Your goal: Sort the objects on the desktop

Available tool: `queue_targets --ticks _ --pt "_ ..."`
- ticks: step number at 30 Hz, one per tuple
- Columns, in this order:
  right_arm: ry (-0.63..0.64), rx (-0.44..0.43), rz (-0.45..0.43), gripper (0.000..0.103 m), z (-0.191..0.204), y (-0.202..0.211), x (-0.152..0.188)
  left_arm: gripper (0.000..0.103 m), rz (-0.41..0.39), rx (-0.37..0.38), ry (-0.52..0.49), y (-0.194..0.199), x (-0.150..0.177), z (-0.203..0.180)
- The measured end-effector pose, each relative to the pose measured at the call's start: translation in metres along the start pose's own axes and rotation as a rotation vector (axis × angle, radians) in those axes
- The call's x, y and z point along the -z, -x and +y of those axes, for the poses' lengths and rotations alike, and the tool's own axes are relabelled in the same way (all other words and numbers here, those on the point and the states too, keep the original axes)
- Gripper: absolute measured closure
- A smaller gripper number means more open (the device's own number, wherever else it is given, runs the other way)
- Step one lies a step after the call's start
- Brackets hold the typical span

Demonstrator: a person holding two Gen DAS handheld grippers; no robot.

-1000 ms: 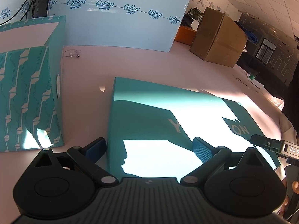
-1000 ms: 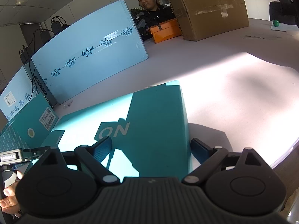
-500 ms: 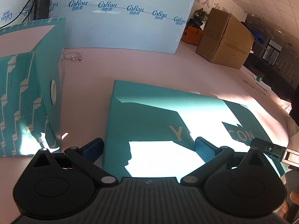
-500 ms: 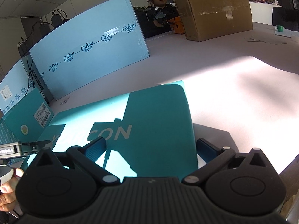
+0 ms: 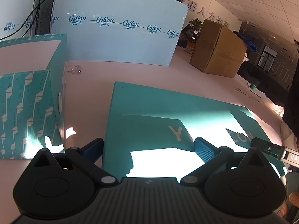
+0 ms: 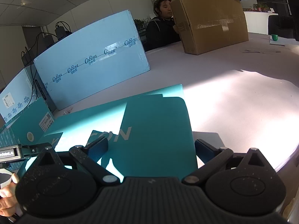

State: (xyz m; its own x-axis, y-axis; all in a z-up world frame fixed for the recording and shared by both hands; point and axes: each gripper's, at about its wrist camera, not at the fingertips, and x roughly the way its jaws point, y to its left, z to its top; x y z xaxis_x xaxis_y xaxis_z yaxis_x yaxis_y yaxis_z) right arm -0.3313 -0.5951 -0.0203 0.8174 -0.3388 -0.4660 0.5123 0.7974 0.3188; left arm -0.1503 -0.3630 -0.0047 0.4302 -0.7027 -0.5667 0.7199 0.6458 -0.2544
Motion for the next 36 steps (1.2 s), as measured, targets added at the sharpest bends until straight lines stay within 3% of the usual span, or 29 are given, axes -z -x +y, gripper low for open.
queue_targets --ticks 22,29,36 --pt "0.05 0.003 -0.178 0.002 0.029 0.076 -0.028 0.001 -0.173 0.031 -0.006 0.086 -0.021 -0.019" --pt "0.091 -0.053 -0.213 0.002 0.066 0.074 -0.04 0.001 -0.252 -0.035 0.038 0.118 -0.035 0.011" --pt "0.148 -0.167 -0.214 0.002 0.133 0.042 -0.049 0.001 -0.331 -0.15 0.123 0.152 -0.047 0.075"
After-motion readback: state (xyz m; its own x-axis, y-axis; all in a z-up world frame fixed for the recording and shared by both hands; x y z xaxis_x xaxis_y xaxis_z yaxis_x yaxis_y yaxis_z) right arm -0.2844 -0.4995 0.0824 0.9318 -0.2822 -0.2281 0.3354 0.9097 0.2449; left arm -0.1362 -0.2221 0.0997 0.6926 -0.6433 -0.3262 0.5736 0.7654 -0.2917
